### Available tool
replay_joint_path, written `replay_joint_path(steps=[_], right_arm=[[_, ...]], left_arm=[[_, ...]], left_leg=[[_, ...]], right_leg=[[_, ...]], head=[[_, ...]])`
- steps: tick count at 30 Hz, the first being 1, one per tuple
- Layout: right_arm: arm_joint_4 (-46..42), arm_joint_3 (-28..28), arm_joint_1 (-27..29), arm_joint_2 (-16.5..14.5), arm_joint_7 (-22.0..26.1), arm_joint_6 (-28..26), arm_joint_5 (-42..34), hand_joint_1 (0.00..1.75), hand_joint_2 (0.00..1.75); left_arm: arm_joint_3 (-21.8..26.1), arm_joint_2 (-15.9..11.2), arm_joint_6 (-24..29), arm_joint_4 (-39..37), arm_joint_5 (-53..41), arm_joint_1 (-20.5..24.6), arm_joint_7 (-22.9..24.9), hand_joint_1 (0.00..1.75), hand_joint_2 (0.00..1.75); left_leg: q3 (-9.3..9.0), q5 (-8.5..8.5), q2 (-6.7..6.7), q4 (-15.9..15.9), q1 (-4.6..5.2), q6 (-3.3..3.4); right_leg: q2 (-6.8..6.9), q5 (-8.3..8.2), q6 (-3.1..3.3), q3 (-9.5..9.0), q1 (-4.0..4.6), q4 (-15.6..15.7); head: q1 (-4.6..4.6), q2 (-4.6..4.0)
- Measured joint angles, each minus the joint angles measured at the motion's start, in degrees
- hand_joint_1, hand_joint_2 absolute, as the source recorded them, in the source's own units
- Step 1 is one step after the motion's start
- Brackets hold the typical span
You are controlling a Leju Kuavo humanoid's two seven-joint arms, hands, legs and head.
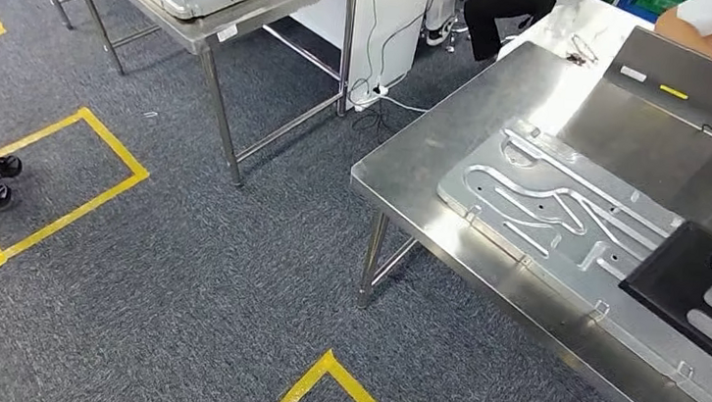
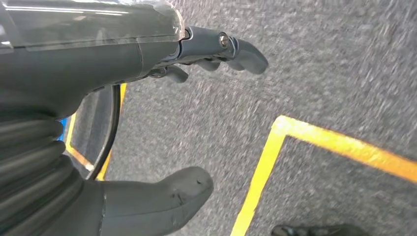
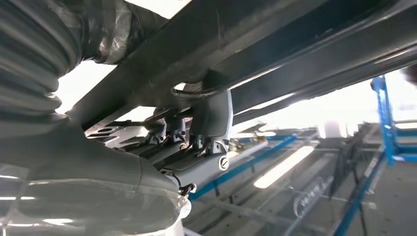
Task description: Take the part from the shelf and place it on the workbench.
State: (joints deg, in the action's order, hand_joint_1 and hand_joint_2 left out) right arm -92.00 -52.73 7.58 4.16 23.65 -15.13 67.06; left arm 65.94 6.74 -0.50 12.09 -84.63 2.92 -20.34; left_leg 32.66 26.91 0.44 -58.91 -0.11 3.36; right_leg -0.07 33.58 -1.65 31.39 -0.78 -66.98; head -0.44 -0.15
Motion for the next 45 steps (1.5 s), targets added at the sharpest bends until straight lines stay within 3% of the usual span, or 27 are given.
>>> replay_joint_path(steps=[2,3,4,5,7,8,10,13,15,17,19,20,23,24,27,28,31,33,35,37,38,39,41,42,43,45], right_arm=[[0.2,0.9,0.2,0.1,-0.9,-0.4,0.0,1.75,1.75],[0.4,1.4,0.4,0.1,-1.3,-0.5,0.0,1.75,1.75],[0.6,1.8,0.6,0.1,-1.6,-0.5,0.0,1.75,1.75],[0.7,2.2,0.8,0.2,-1.7,-0.5,0.0,1.75,1.75],[0.8,2.8,1.1,0.3,-1.8,-0.5,0.0,1.75,1.75],[0.9,3.1,1.2,0.3,-1.8,-0.5,0.0,1.75,1.75],[1.0,3.5,1.3,0.5,-1.9,-0.5,0.0,1.75,1.75],[1.1,3.8,1.5,0.8,-2.2,-0.5,0.0,1.75,1.75],[1.2,4.0,1.6,0.8,-2.3,-0.5,0.0,1.75,1.75],[1.3,4.3,1.6,0.8,-2.3,-0.5,0.0,1.75,1.75],[1.4,4.4,1.6,0.8,-2.3,-0.5,0.0,1.75,1.75],[1.4,4.4,1.7,0.8,-2.3,-0.5,0.0,1.75,1.75],[1.5,4.4,1.7,0.7,-2.3,-0.5,0.0,1.75,1.75],[1.7,4.5,1.7,0.7,-2.3,-0.5,0.0,1.75,1.75],[2.2,4.6,1.7,0.7,-2.3,-0.5,0.0,1.75,1.75],[2.3,4.7,1.7,0.7,-2.3,-0.5,0.0,1.75,1.75],[2.6,4.8,1.7,0.7,-2.2,-0.5,0.0,1.75,1.75],[2.9,4.9,1.6,0.7,-2.1,-0.5,0.0,1.75,1.75],[3.3,4.9,1.5,0.7,-2.1,-0.5,0.0,1.75,1.75],[3.6,4.9,1.6,0.7,-2.0,-0.5,0.0,1.75,1.75],[3.8,4.9,1.6,0.7,-2.0,-0.5,0.0,1.75,1.75],[3.9,4.9,1.6,0.7,-2.0,-0.5,0.0,1.75,1.75],[4.1,4.9,1.6,0.7,-2.1,-0.4,0.0,1.75,1.75],[4.2,4.9,1.6,0.7,-2.0,-0.3,0.0,1.75,1.75],[4.3,5.0,1.6,0.7,-2.0,-0.3,0.0,1.75,1.75],[4.3,5.0,1.6,0.7,-2.0,-0.2,0.0,1.75,1.75]], left_arm=[[0.0,0.0,0.0,0.0,-0.1,0.0,0.0,0.00,1.75],[0.0,0.0,0.0,0.0,-0.1,0.0,0.1,0.00,1.75],[0.0,0.0,0.0,0.0,-0.1,-0.1,0.1,0.00,1.75],[0.1,0.0,0.0,0.0,-0.2,-0.2,0.1,0.00,1.75],[0.1,0.0,0.0,0.0,-0.2,-0.2,0.1,0.00,1.75],[0.2,0.0,0.0,0.0,-0.2,-0.2,0.1,0.00,1.75],[0.2,0.0,0.0,0.0,-0.2,-0.1,0.1,0.00,1.75],[0.2,0.0,0.2,0.0,-0.3,0.1,0.0,0.00,1.75],[0.2,0.0,0.3,0.0,-0.3,0.4,0.0,0.00,1.75],[0.2,0.1,0.3,0.0,-0.4,0.4,-0.1,0.00,1.75],[0.2,0.1,0.3,0.0,-0.4,0.3,-0.1,0.00,1.75],[0.2,0.1,0.3,0.0,-0.4,0.3,-0.1,0.00,1.75],[0.3,0.1,0.4,0.0,-0.5,0.2,-0.1,0.00,1.75],[0.3,0.0,0.4,0.0,-0.5,0.1,-0.1,0.00,1.75],[0.3,0.0,0.5,0.0,-0.7,-0.1,-0.1,0.00,1.75],[0.3,0.0,0.5,0.0,-0.7,-0.2,-0.1,0.00,1.75],[0.4,0.0,0.6,0.0,-0.7,-0.3,-0.1,0.00,1.75],[0.4,0.0,0.6,0.0,-0.7,-0.2,-0.1,0.00,1.75],[0.4,0.0,0.7,0.0,-0.8,-0.1,-0.1,0.00,1.75],[0.6,0.0,0.7,0.0,-0.8,-0.2,-0.1,0.00,1.75],[0.6,0.0,0.7,0.0,-0.8,-0.3,-0.1,0.00,1.75],[0.7,0.0,0.7,0.0,-0.8,-0.3,-0.1,0.00,1.75],[0.7,0.0,0.7,0.0,-0.9,-0.4,-0.1,0.00,1.75],[0.8,0.0,0.7,-0.1,-0.9,-0.3,-0.1,0.00,1.75],[0.8,0.0,0.8,-0.1,-1.0,-0.2,-0.1,0.00,1.75],[0.8,0.0,1.1,-0.1,-1.1,0.0,-0.2,0.00,1.75]], left_leg=[[-0.52,0.54,0.05,0.1,-0.02,0.23],[-0.86,0.91,0.09,0.1,-0.01,0.23],[-1.34,1.34,0.13,0.1,-0.01,0.17],[-1.95,1.81,0.16,0.1,0.00,0.06],[-3.28,2.77,0.17,0.1,0.02,-0.28],[-3.73,3.20,0.21,0.1,0.03,-0.56],[-4.36,3.74,0.24,0.1,0.04,-1.28],[-4.93,4.13,0.13,-1.7,0.05,-2.25],[-2.48,5.69,0.00,-6.5,-0.07,-2.57],[2.07,8.56,-0.05,-13.0,-0.17,-2.93],[4.77,10.41,-0.06,-16.4,-0.21,-3.14],[5.16,10.58,-0.07,-16.8,-0.21,-3.15],[5.73,9.79,-0.07,-16.3,-0.22,-3.22],[5.53,8.08,-0.08,-14.2,-0.22,-3.22],[3.56,0.36,-0.27,-3.4,0.11,-2.41],[3.19,-0.76,-0.28,-1.5,0.26,-1.97],[1.70,-0.66,-0.15,-0.1,0.16,-0.95],[0.04,-0.36,-0.12,0.8,-0.05,-0.38],[-1.12,0.39,-0.05,1.1,-0.03,-0.11],[-2.41,1.47,0.06,1.2,0.00,-0.17],[-3.22,2.11,0.11,1.2,0.00,-0.27],[-4.13,2.77,0.14,1.2,0.00,-0.41],[-5.67,4.09,0.16,1.2,0.00,-0.85],[-6.14,4.67,0.16,1.3,0.01,-1.19],[-6.60,5.09,0.15,1.2,0.02,-1.54],[-7.16,5.27,0.10,0.8,0.05,-2.28]], right_leg=[[0.01,2.92,-0.47,4.43,-0.15,-5.8],[0.02,3.60,-0.65,6.03,-0.24,-7.2],[0.03,3.02,-0.76,6.79,-0.32,-6.7],[0.03,1.11,-0.75,6.63,-0.36,-4.4],[0.05,-4.29,-0.40,4.95,-0.25,2.4],[0.09,-5.60,-0.04,4.28,-0.04,4.9],[0.13,-6.10,0.83,3.71,0.47,6.5],[0.07,-6.24,2.10,1.81,0.27,7.6],[0.15,-5.81,2.70,0.65,0.08,8.0],[0.14,-5.13,3.01,0.15,0.10,8.0],[0.09,-4.69,3.05,-0.16,0.12,8.0],[0.08,-4.61,3.04,-0.23,0.12,8.0],[-0.01,-4.21,2.96,-0.75,0.09,8.0],[-0.04,-3.76,2.84,-1.37,0.06,8.0],[-0.04,-1.73,1.89,-3.47,0.08,8.1],[-0.02,-1.42,1.45,-3.81,0.12,8.2],[0.00,-1.88,0.43,-3.88,0.05,6.9],[0.01,-1.44,0.14,-1.40,-0.08,2.2],[0.01,1.09,-0.25,3.18,-0.22,-4.2],[0.03,3.06,-0.67,6.62,-0.41,-6.7],[0.04,2.32,-0.68,7.10,-0.49,-5.4],[0.05,0.17,-0.56,6.79,-0.55,-2.6],[0.13,-5.66,-0.16,5.58,-0.39,3.8],[0.19,-7.51,0.07,5.20,-0.18,5.7],[0.20,-8.38,0.36,5.07,0.06,6.5],[0.13,-8.08,1.10,4.61,0.23,6.7]], head=[[0.01,0.00],[0.01,0.00],[0.01,0.00],[0.01,0.00],[0.03,0.00],[0.02,0.00],[0.05,0.00],[0.04,0.00],[0.08,0.00],[0.13,0.00],[0.12,0.00],[0.11,0.00],[0.15,0.00],[0.16,0.00],[0.14,0.00],[0.13,0.00],[0.11,0.00],[0.08,0.00],[0.05,0.00],[0.05,0.00],[0.05,0.00],[0.05,0.00],[0.05,0.00],[0.08,0.00],[0.07,0.00],[0.07,0.00]])
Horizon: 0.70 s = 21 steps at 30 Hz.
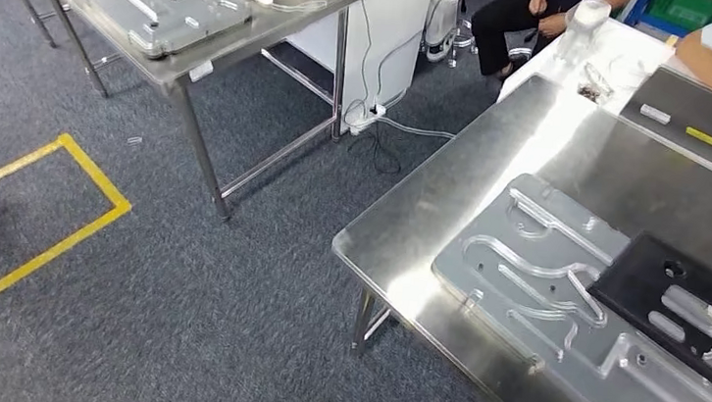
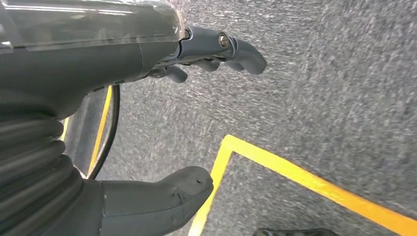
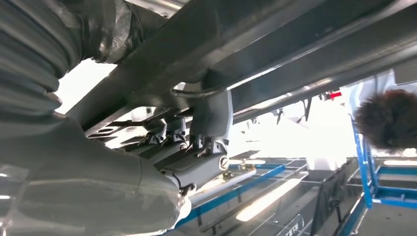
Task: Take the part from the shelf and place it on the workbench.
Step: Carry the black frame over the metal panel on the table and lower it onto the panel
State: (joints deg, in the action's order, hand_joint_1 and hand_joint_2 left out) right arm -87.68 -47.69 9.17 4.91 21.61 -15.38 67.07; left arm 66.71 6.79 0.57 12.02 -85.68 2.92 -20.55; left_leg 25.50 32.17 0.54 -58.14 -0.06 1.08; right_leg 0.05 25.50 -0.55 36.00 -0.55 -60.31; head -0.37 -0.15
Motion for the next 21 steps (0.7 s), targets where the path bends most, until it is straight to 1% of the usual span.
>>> replay_joint_path(steps=[1,2,3,4,5,6,7,8,9,10,11,12,13,14,16,17,18,19,20,21], right_arm=[[0.0,0.0,0.0,0.0,0.0,0.0,0.0,1.75,1.75],[0.0,0.0,-0.1,0.0,-0.1,0.0,0.0,1.75,1.75],[0.0,0.0,-0.1,0.0,-0.1,0.0,0.0,1.31,1.31],[0.0,0.0,-0.1,0.0,-0.1,0.0,0.0,0.87,0.87],[0.0,0.0,-0.1,0.0,-0.1,0.0,0.0,0.44,0.44],[0.1,0.0,-0.1,0.0,-0.1,0.0,0.0,0.00,0.00],[0.1,0.0,-0.1,0.0,-0.1,0.0,0.0,0.00,0.00],[0.2,0.0,-0.1,-0.1,-0.1,0.0,0.0,0.00,0.00],[0.3,0.0,-0.1,-0.1,-0.1,0.0,0.0,0.00,0.00],[0.3,0.0,-0.1,-0.1,-0.1,0.0,0.0,0.00,0.00],[0.4,0.0,-0.1,-0.2,-0.1,0.0,0.0,0.00,0.00],[0.4,0.0,-0.1,-0.3,-0.1,0.0,0.0,0.00,0.00],[0.5,0.0,-0.1,-0.3,-0.1,0.1,0.0,0.00,0.00],[0.5,0.0,0.0,-0.4,0.0,0.1,0.0,0.00,0.00],[0.4,-0.1,0.1,-0.5,0.3,0.3,0.0,0.00,0.00],[0.4,-0.3,0.1,-0.6,0.5,0.4,0.0,0.00,0.00],[0.3,-0.5,0.1,-0.6,0.7,0.6,0.0,0.00,0.00],[0.3,-0.7,0.0,-0.7,1.0,0.7,0.2,0.00,0.00],[0.3,-1.0,0.0,-0.8,1.3,0.9,0.4,0.00,0.00],[0.4,-1.2,0.0,-0.9,1.6,1.0,0.6,0.00,0.00]], left_arm=[[0.0,0.0,0.1,0.0,0.0,0.1,0.0,0.00,1.75],[0.0,0.0,0.2,0.0,0.0,0.3,-0.1,0.00,1.75],[0.0,0.1,0.2,0.0,0.0,0.4,-0.1,0.00,1.31],[0.0,0.1,0.2,0.0,0.0,0.5,-0.2,0.00,1.31],[0.0,0.2,0.2,0.0,0.0,0.5,-0.2,0.00,1.31],[0.0,0.2,0.2,0.0,-0.1,0.5,-0.2,0.00,1.31],[0.0,0.2,0.2,0.0,-0.1,0.3,-0.3,0.00,1.75],[0.0,0.2,0.2,0.0,-0.2,0.2,-0.3,0.00,1.31],[0.0,0.2,0.2,0.0,-0.3,0.2,-0.3,0.00,0.87],[0.0,0.2,0.2,0.0,-0.4,0.1,-0.3,0.00,0.44],[0.0,0.2,0.3,0.0,-0.6,0.2,-0.3,0.00,0.00],[0.0,0.2,0.3,0.0,-0.7,0.2,-0.3,0.00,0.00],[0.0,0.2,0.3,0.0,-0.7,0.2,-0.4,0.00,0.00],[0.0,0.2,0.3,0.0,-0.6,0.2,-0.5,0.00,0.00],[0.0,0.2,0.3,0.0,-0.4,0.1,-0.7,0.00,0.00],[0.0,0.3,0.3,0.0,-0.3,0.0,-0.8,0.00,0.00],[0.0,0.4,0.2,0.0,-0.3,0.1,-0.9,0.00,0.00],[0.0,0.4,0.2,0.0,-0.2,0.1,-0.9,0.00,0.00],[0.0,0.4,0.2,0.0,-0.2,0.2,-0.9,0.00,0.00],[0.0,0.4,0.2,0.0,-0.2,0.2,-0.9,0.00,0.00]], left_leg=[[0.04,-0.08,-0.07,-0.8,-0.04,-0.27],[0.75,0.00,-0.12,-2.3,-0.08,-0.53],[2.16,0.65,-0.16,-4.8,-0.14,-0.77],[4.21,1.89,-0.20,-8.1,-0.20,-0.97],[6.56,3.52,-0.20,-11.4,-0.22,-1.14],[8.77,4.99,-0.21,-14.3,-0.24,-1.27],[10.34,5.47,-0.21,-15.6,-0.25,-1.31],[11.04,4.61,-0.21,-15.1,-0.25,-1.29],[10.88,2.31,-0.22,-12.8,-0.24,-1.19],[10.16,-0.91,-0.25,-9.3,-0.22,-0.98],[9.44,-3.13,-0.29,-6.0,-0.10,-0.75],[8.83,-4.45,-0.32,-3.3,0.05,-0.45],[8.53,-5.09,-0.33,-1.9,0.19,-0.12],[8.46,-4.79,-0.31,-1.6,0.32,0.16],[8.08,-5.50,-0.29,-1.0,0.12,0.82],[7.80,-5.62,-0.30,-0.6,-0.03,1.09],[7.52,-5.74,-0.34,-0.2,-0.19,1.35],[7.30,-5.78,-0.37,0.0,-0.29,1.54],[7.19,-5.70,-0.38,0.1,-0.27,1.68],[7.11,-5.59,-0.38,0.1,-0.25,1.77]], right_leg=[[-0.04,0.09,0.36,-0.48,-0.09,0.3],[-0.03,0.27,0.73,-1.02,-0.20,0.6],[-0.01,0.46,1.08,-1.51,-0.27,0.9],[0.04,0.70,1.37,-1.90,-0.28,1.1],[0.05,1.00,1.59,-2.19,-0.26,1.2],[0.04,1.32,1.72,-2.47,-0.24,1.2],[0.00,1.67,1.75,-2.86,-0.22,1.2],[-0.05,2.04,1.72,-3.33,-0.21,1.2],[-0.09,2.44,1.65,-3.92,-0.21,1.2],[-0.11,2.86,1.53,-4.44,-0.21,1.2],[-0.11,3.23,1.33,-4.91,-0.16,1.1],[-0.11,3.53,1.08,-5.10,-0.11,1.0],[-0.12,3.76,0.79,-5.13,-0.06,1.0],[-0.14,3.91,0.45,-5.16,-0.02,1.0],[-0.17,4.29,-0.19,-5.33,0.00,1.1],[-0.18,4.83,-0.48,-5.29,-0.03,0.6],[-0.18,5.90,-0.76,-4.68,-0.07,-1.0],[-0.17,7.42,-1.02,-3.41,-0.20,-3.7],[-0.15,9.10,-1.28,-1.50,-0.29,-7.4],[-0.14,10.42,-1.49,0.57,-0.39,-11.0]], head=[[-0.03,0.00],[-0.02,0.00],[0.00,0.00],[0.03,0.00],[0.05,0.00],[0.08,0.00],[0.08,0.00],[0.07,0.00],[0.07,0.00],[0.07,0.00],[0.07,0.00],[0.08,0.00],[0.08,0.00],[0.07,0.00],[0.08,0.00],[0.07,0.00],[0.07,0.00],[0.05,0.00],[0.04,0.00],[0.04,0.00]])
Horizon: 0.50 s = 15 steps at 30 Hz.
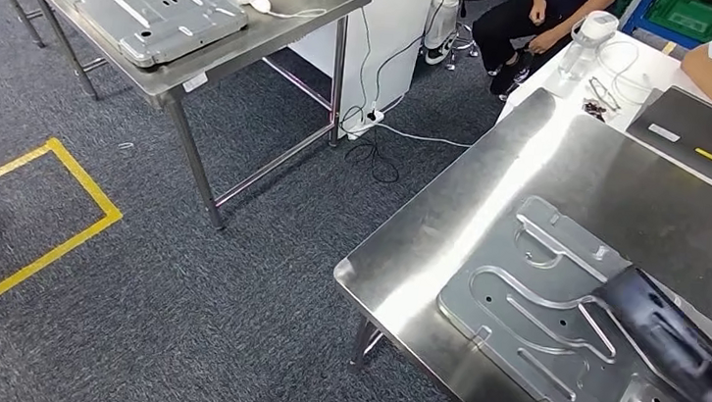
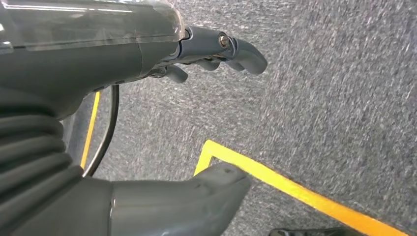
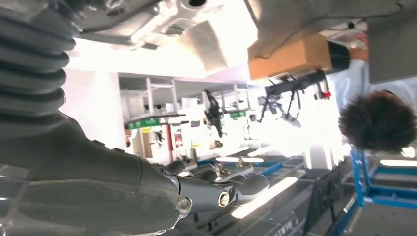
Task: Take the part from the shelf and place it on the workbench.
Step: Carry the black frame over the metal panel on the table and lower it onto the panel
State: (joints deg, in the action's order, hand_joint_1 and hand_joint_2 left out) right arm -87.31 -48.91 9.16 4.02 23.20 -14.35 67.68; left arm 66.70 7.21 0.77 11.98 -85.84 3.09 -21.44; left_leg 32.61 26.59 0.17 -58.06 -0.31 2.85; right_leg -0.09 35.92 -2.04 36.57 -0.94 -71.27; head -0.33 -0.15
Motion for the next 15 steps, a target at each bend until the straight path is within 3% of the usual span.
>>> replay_joint_path(steps=[1,2,3,5,6,9,11,13,15], right_arm=[[0.1,-0.2,0.0,-0.2,0.2,0.0,0.2,0.00,0.00],[0.1,-0.4,0.0,-0.3,0.4,0.0,0.3,0.00,0.00],[0.2,-0.6,0.0,-0.4,0.5,0.0,0.4,0.00,0.00],[0.2,-0.9,0.0,-0.5,0.6,0.0,0.4,0.00,0.00],[0.2,-1.0,-0.1,-0.5,0.6,0.0,0.4,0.00,0.00],[0.2,-1.3,-0.1,-0.6,0.7,0.0,0.4,0.00,0.00],[0.1,-1.3,-0.1,-0.6,0.7,0.0,0.4,0.00,0.00],[0.1,-1.4,-0.1,-0.7,0.8,0.0,0.4,0.00,0.00],[0.1,-1.4,-0.2,-0.8,0.8,0.0,0.4,0.00,0.00]], left_arm=[[0.0,0.0,0.0,0.0,0.0,0.0,0.0,0.00,0.00],[0.0,0.0,0.0,0.0,0.0,-0.1,0.1,0.00,0.00],[0.0,0.0,0.0,0.0,0.0,-0.1,0.1,0.00,0.00],[0.0,0.0,0.0,0.0,0.0,-0.2,0.1,0.00,0.00],[0.0,0.1,0.0,0.0,0.0,-0.1,0.1,0.00,0.00],[0.0,0.1,0.0,0.0,0.0,0.0,0.1,0.00,0.00],[0.0,0.1,0.0,0.0,0.1,0.0,0.1,0.00,0.00],[0.0,0.1,0.0,0.0,0.1,0.0,0.1,0.00,0.00],[0.0,0.1,0.0,0.0,0.1,0.0,0.1,0.00,0.00]], left_leg=[[-0.11,0.14,0.02,0.0,0.03,0.04],[-0.31,0.31,0.05,0.0,0.05,0.03],[-0.61,0.51,0.08,0.0,0.05,-0.04],[-1.18,0.96,0.17,0.0,0.09,-0.29],[-1.32,1.15,0.23,-0.1,0.16,-0.51],[-1.36,1.33,0.33,-0.1,0.25,-1.36],[-1.27,1.97,0.27,-0.6,0.18,-1.99],[0.59,4.58,0.19,-4.9,0.12,-2.52],[4.49,8.06,0.16,-12.8,0.07,-2.81]], right_leg=[[0.01,0.37,-0.15,1.53,-0.09,-2.4],[0.02,-0.50,-0.23,2.08,-0.15,-2.7],[0.03,-2.46,-0.21,1.47,-0.18,-0.7],[0.03,-6.89,0.15,-1.77,-0.16,6.8],[-0.02,-8.08,0.42,-3.05,-0.04,9.8],[-0.17,-8.40,1.09,-3.76,0.41,12.3],[-0.13,-8.57,1.71,-4.06,0.13,12.7],[0.05,-8.65,2.33,-4.47,-0.18,13.2],[0.20,-8.52,2.65,-4.55,-0.08,13.2]], head=[[0.01,0.00],[0.01,0.00],[0.00,0.00],[0.00,0.00],[0.01,0.00],[0.03,0.00],[0.05,0.00],[0.11,0.00],[0.15,0.00]])
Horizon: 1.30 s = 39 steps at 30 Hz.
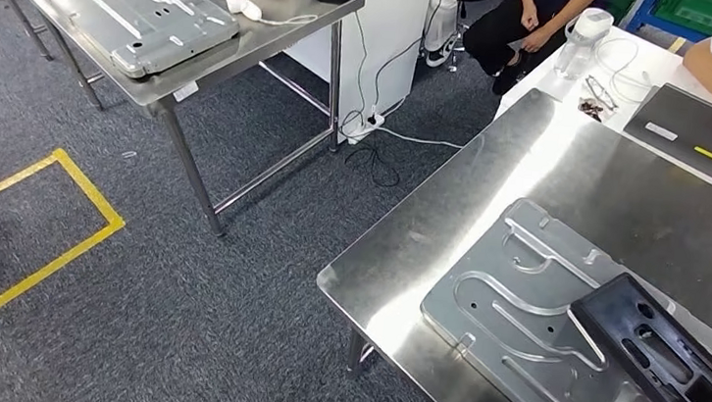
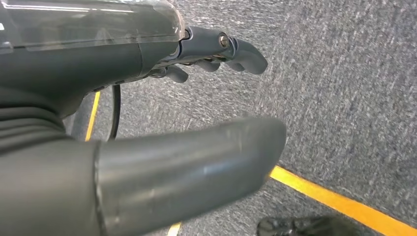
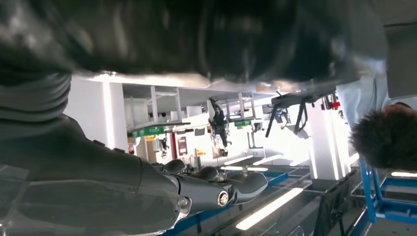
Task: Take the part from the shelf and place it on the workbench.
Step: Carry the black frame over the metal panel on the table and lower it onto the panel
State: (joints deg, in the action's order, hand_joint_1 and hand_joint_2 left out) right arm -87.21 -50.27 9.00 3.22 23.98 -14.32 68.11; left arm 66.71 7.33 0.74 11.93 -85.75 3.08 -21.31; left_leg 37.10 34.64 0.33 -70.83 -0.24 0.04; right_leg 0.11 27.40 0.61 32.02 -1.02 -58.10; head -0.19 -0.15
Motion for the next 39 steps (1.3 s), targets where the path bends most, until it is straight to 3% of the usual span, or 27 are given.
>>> replay_joint_path(steps=[1,2,3,6,8,11,13,15,16,17,18,20,22,24,26,28,30,32,33,34,36,37,39], right_arm=[[0.0,0.0,0.0,-0.1,0.0,0.0,0.0,0.00,0.00],[0.0,0.0,0.0,-0.2,0.0,0.0,0.0,0.00,0.00],[0.0,0.0,0.0,-0.2,0.0,0.0,0.0,0.00,0.00],[0.0,0.0,0.0,-0.3,0.0,0.0,0.0,0.00,0.00],[0.0,0.0,0.0,-0.3,0.0,0.0,0.0,0.00,0.00],[0.0,-0.1,0.0,-0.3,0.1,0.0,0.0,0.00,0.00],[0.0,-0.2,-0.1,-0.3,0.3,0.2,0.0,0.00,0.00],[0.0,-0.4,-0.2,-0.4,0.5,0.5,0.0,0.00,0.00],[0.0,-0.5,-0.1,-0.5,0.5,0.7,0.0,0.00,0.00],[0.0,-0.5,-0.1,-0.6,0.6,0.8,0.0,0.00,0.00],[0.0,-0.6,-0.1,-0.6,0.7,0.8,0.0,0.00,0.00],[0.0,-0.7,-0.1,-0.7,1.0,0.8,0.0,0.00,0.00],[-0.1,-0.8,-0.3,-0.8,1.3,0.8,0.0,0.00,0.00],[-0.2,-0.8,-0.3,-0.9,1.5,0.8,0.0,0.00,0.00],[-0.2,-0.9,-0.3,-1.3,2.0,0.6,0.1,0.00,0.00],[-0.2,-0.9,-0.4,-2.2,3.1,0.0,0.0,0.00,0.00],[-0.7,-0.8,-0.3,-4.0,4.9,-0.8,-0.7,0.00,0.00],[-2.0,-0.4,0.3,-6.7,6.9,-2.1,-1.8,0.00,0.00],[-3.1,0.0,0.7,-8.2,7.8,-2.8,-2.4,0.00,0.00],[-4.1,0.5,1.2,-9.8,8.6,-3.6,-3.0,0.00,0.00],[-6.7,1.8,2.4,-13.0,10.0,-5.2,-3.9,0.00,0.00],[-7.9,2.5,3.2,-14.5,10.6,-6.0,-4.3,0.00,0.00],[-10.1,4.4,5.0,-17.0,11.1,-7.7,-5.3,0.00,0.00]], left_arm=[[0.0,0.0,0.0,0.0,0.0,-0.1,0.0,0.00,0.00],[0.0,0.0,0.0,0.0,0.0,-0.1,0.0,0.00,0.00],[0.0,0.0,0.0,0.0,0.1,-0.2,0.0,0.00,0.00],[0.0,-0.1,0.0,0.0,0.1,-0.1,0.0,0.00,0.00],[0.0,-0.1,0.0,0.0,0.1,0.0,0.0,0.00,0.00],[0.1,0.0,-0.3,0.0,0.3,-0.1,-0.1,0.00,0.00],[0.2,0.0,-0.7,0.0,0.4,0.0,-0.3,0.00,0.00],[0.3,0.0,-1.0,0.0,0.5,0.0,-0.5,0.00,0.00],[0.4,0.0,-1.1,0.0,0.5,0.0,-0.5,0.00,0.00],[0.5,0.0,-1.1,0.0,0.5,-0.1,-0.5,0.00,0.00],[0.5,0.0,-1.2,0.0,0.5,-0.1,-0.5,0.00,0.00],[0.5,0.0,-1.3,0.0,0.5,-0.1,-0.5,0.00,0.00],[0.5,0.1,-1.3,0.0,0.5,0.0,-0.5,0.00,0.00],[0.5,0.1,-1.4,0.0,0.5,0.1,-0.5,0.00,0.00],[0.5,0.1,-1.5,0.0,0.6,0.0,-0.5,0.00,0.00],[0.6,0.1,-1.6,0.0,0.6,0.0,-0.3,0.00,0.00],[0.6,0.1,-1.6,0.0,0.7,0.1,-0.2,0.00,0.00],[0.6,0.1,-1.5,0.0,0.9,0.0,0.0,0.00,0.00],[0.6,0.1,-1.4,0.0,1.0,0.0,0.0,0.00,0.00],[0.7,0.1,-1.3,0.0,1.1,0.1,0.0,0.00,0.00],[0.9,0.1,-1.0,0.0,1.2,0.2,0.1,0.00,0.00],[0.9,0.1,-0.9,0.0,1.3,0.3,0.2,0.00,0.00],[1.0,0.2,-0.7,-0.1,1.4,0.3,0.4,0.00,0.00]], left_leg=[[1.63,0.79,0.00,-3.0,-0.01,-0.08],[2.35,0.44,0.00,-4.1,-0.01,-0.09],[1.92,-1.02,-0.01,-2.8,-0.01,-0.03],[-3.21,-6.43,-0.08,8.4,0.05,0.51],[-4.71,-7.04,-0.07,11.7,0.19,0.97],[-4.76,-7.72,-0.14,12.2,0.13,2.01],[-4.68,-8.27,-0.29,12.7,-0.09,2.72],[-4.32,-8.47,-0.35,12.7,-0.01,3.01],[-4.10,-8.53,-0.37,12.6,0.06,3.06],[-3.91,-8.59,-0.37,12.5,0.14,3.07],[-3.77,-8.65,-0.36,12.4,0.20,3.05],[-3.70,-8.81,-0.32,12.3,0.26,2.91],[-3.57,-9.14,-0.27,12.2,0.40,2.48],[-3.34,-9.62,-0.26,12.3,0.41,1.82],[-3.08,-9.63,-0.21,12.1,0.35,1.10],[-2.02,-6.91,-0.15,9.5,0.31,0.47],[0.19,-1.79,-0.16,2.8,0.08,-0.03],[1.20,1.32,-0.18,-2.8,-0.06,-0.43],[0.25,1.32,-0.18,-2.7,-0.08,-0.53],[-1.87,0.39,-0.19,-0.3,-0.10,-0.55],[-7.55,-1.78,-0.18,7.9,-0.03,-0.29],[-9.42,-2.47,-0.12,11.0,0.05,0.00],[-10.24,-3.01,-0.02,13.1,0.30,0.76]], right_leg=[[0.03,0.07,0.06,-0.02,0.04,-0.1],[0.02,0.16,0.08,-0.07,0.05,-0.1],[0.00,0.27,0.04,-0.16,0.05,-0.2],[-0.08,0.86,-0.50,-0.49,0.20,-0.7],[-0.12,1.06,-1.09,-0.47,0.44,-0.9],[-0.17,1.29,-2.01,-0.40,0.39,-1.2],[-0.17,4.08,-2.54,0.87,0.29,-4.6],[-0.15,8.24,-2.97,3.68,0.18,-11.6],[-0.14,9.48,-3.07,4.88,0.15,-14.6],[-0.14,9.63,-3.08,5.26,0.14,-16.0],[-0.14,8.67,-2.99,4.57,0.15,-15.1],[-0.16,5.02,-2.48,0.44,0.28,-7.7],[-0.17,2.75,-1.80,-2.77,0.66,-1.3],[-0.18,2.24,-1.27,-3.06,1.05,0.1],[-0.07,1.43,-0.59,-2.74,0.91,0.4],[0.17,0.37,0.24,-2.11,0.60,0.9],[0.36,-0.48,0.69,-0.82,0.62,0.8],[0.47,-1.26,0.69,0.83,0.70,0.2],[0.50,-1.61,0.63,1.67,0.71,-0.2],[0.51,-1.91,0.52,2.43,0.69,-0.6],[0.56,-2.44,0.17,3.67,0.77,-1.4],[0.58,-2.70,-0.09,4.04,0.84,-1.7],[0.62,-3.33,-0.70,4.27,0.94,-1.8]], head=[[-0.01,0.00],[0.00,0.00],[0.00,0.00],[-0.02,0.00],[-0.04,0.00],[-0.07,0.00],[-0.09,0.00],[-0.09,0.00],[-0.09,0.00],[-0.09,0.00],[-0.09,0.00],[-0.10,0.00],[-0.09,0.00],[-0.08,0.00],[-0.08,0.00],[-0.04,0.00],[-0.01,0.00],[-0.01,0.00],[-0.01,0.00],[-0.01,0.00],[0.00,0.00],[-0.02,0.00],[-0.04,0.00]])
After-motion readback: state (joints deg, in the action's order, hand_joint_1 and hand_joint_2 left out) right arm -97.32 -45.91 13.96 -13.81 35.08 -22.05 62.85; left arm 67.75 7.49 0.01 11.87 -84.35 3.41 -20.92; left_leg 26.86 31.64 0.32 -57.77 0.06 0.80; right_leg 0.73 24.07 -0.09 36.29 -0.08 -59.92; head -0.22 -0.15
